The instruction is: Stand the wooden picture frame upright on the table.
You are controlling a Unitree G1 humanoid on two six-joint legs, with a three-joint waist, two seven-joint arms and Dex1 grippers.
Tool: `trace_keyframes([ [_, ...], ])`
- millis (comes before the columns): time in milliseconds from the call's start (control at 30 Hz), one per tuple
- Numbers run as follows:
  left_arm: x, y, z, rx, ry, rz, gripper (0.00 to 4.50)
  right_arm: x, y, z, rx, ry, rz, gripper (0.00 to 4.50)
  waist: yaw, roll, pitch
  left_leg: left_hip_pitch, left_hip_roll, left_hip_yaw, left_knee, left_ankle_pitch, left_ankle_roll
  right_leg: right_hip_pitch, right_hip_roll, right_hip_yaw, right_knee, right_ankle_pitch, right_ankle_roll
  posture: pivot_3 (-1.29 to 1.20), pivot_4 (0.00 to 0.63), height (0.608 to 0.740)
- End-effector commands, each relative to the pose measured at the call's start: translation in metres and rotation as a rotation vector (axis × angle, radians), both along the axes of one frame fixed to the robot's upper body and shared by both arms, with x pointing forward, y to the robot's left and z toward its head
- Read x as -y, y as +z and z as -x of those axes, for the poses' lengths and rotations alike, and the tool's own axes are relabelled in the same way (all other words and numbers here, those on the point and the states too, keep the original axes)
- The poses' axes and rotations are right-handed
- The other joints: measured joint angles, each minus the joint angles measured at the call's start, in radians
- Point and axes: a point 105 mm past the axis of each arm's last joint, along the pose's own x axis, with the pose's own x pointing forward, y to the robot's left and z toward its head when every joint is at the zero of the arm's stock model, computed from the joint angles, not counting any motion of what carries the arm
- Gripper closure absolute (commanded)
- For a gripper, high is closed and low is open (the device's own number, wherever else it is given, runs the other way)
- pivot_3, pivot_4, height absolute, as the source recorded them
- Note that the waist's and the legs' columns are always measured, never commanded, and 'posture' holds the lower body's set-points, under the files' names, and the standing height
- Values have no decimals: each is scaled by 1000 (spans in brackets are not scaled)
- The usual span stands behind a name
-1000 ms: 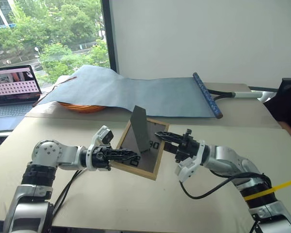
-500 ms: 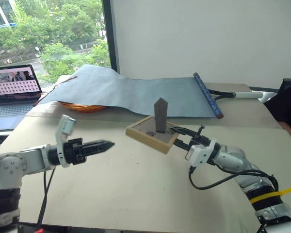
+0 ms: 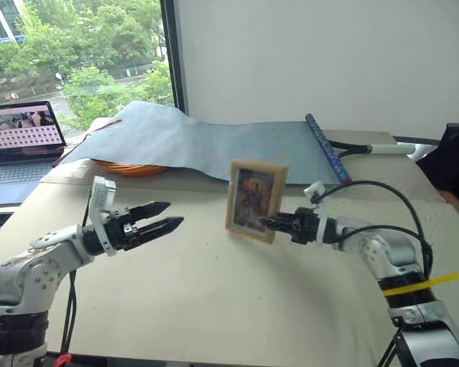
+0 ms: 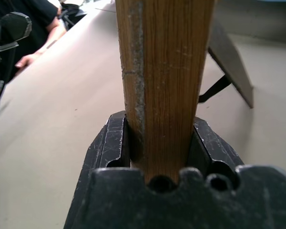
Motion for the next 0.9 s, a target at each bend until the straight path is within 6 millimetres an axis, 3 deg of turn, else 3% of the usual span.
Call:
trace_keyframes([
  [33,3,11,2,72,-4,-24,0,2,-6,0,0,-1,1,3271,0,0,0,0,0,0,0,0,0,0,0,0,0,0,0,0,150,673],
  [300,7,5,0,73,-20,-76,0,-22,-30,28,-33,112,-24,3271,-2,0,0,1,0,0,0,0,0,1,0,0,0,0,0,0,150,673],
  [500,9,2,-3,76,-27,-108,0,-19,-38,26,44,60,54,3271,-8,0,0,1,0,0,0,0,0,0,0,0,0,0,0,0,150,673],
  [567,10,-1,-6,78,-28,-126,0,-17,-35,26,59,56,57,2269,-8,0,0,1,0,0,0,0,0,0,0,0,0,0,0,0,150,673],
  [700,8,-1,-13,105,14,-142,0,0,-22,27,78,11,45,1013,-2,0,0,1,0,0,0,0,0,0,0,0,0,0,0,0,150,673],
  [800,0,-10,-20,121,90,-196,0,26,-18,33,80,-54,65,42,6,0,0,0,0,0,0,0,0,0,0,0,0,0,0,0,150,673],
  [900,-7,-21,-17,121,148,-218,0,56,-17,50,98,-117,108,42,11,0,0,0,0,0,-1,0,0,0,0,0,-1,0,0,0,150,673],
])
